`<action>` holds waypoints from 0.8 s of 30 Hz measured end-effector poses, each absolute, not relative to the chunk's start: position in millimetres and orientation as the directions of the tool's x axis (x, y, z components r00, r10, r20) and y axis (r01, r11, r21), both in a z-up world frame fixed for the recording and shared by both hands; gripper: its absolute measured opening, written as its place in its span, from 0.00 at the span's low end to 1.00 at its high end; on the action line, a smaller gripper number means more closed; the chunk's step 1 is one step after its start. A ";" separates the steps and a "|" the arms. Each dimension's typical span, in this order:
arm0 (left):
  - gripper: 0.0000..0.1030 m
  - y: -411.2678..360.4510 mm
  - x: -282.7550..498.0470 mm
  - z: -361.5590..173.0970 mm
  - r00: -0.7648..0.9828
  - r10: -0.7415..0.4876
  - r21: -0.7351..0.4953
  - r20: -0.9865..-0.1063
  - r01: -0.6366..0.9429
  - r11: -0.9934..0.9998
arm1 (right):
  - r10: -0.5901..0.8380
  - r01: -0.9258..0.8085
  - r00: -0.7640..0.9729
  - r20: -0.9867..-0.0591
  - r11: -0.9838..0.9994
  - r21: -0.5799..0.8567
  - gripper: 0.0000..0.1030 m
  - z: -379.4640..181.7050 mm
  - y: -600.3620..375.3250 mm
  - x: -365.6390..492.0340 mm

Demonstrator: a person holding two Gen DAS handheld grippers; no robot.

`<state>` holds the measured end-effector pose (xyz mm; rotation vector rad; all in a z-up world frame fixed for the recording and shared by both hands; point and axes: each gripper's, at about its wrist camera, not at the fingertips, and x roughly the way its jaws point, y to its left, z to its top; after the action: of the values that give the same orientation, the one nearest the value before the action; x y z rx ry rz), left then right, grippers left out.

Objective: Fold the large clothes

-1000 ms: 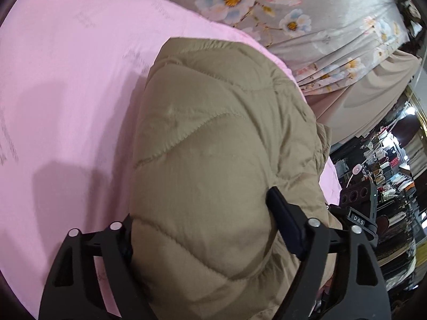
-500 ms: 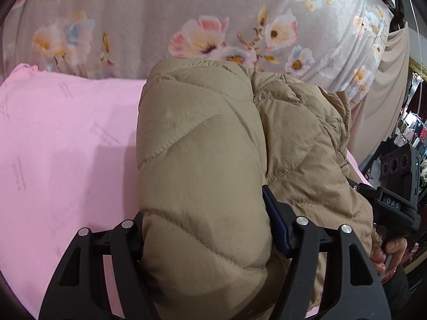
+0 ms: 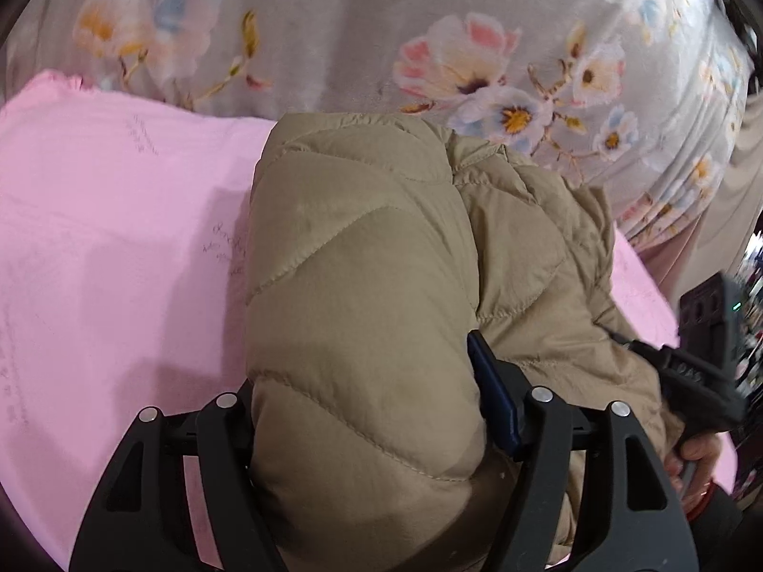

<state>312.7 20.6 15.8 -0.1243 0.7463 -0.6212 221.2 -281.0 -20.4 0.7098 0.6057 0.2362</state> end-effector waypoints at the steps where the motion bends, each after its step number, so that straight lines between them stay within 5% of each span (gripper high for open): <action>1: 0.67 23.8 314.6 12.9 0.559 -0.579 -0.337 -0.593 0.480 0.810 | 0.409 0.000 0.801 -0.437 0.730 0.683 0.28 -23.9 -283.7 222.2; 6: 0.73 28.3 312.1 13.2 0.547 -0.570 -0.348 -0.613 0.461 0.816 | 0.385 0.038 0.789 -0.478 0.747 0.664 0.45 -10.8 -300.2 206.0; 9: 0.73 31.6 304.6 25.9 0.551 -0.519 -0.309 -0.653 0.432 0.847 | 0.328 0.093 0.790 -0.517 0.770 0.631 0.45 17.1 -318.8 183.9; 11: 0.73 31.3 297.2 37.1 0.575 -0.446 -0.244 -0.686 0.395 0.886 | 0.275 0.114 0.795 -0.540 0.808 0.579 0.41 38.1 -321.0 168.2; 16: 0.63 -0.4 264.3 86.3 0.734 -0.200 0.058 -0.649 0.310 0.949 | 0.112 0.118 0.796 -0.595 0.935 0.334 0.09 84.5 -267.4 159.5; 24: 0.50 -46.3 264.3 78.3 0.743 -0.061 0.151 -0.667 0.215 0.965 | -0.041 0.129 0.785 -0.618 0.987 0.099 0.06 69.3 -178.7 196.6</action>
<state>264.3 -46.3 78.3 0.2241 0.7190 -0.1525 196.6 -178.7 69.3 0.1390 0.6625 -0.0919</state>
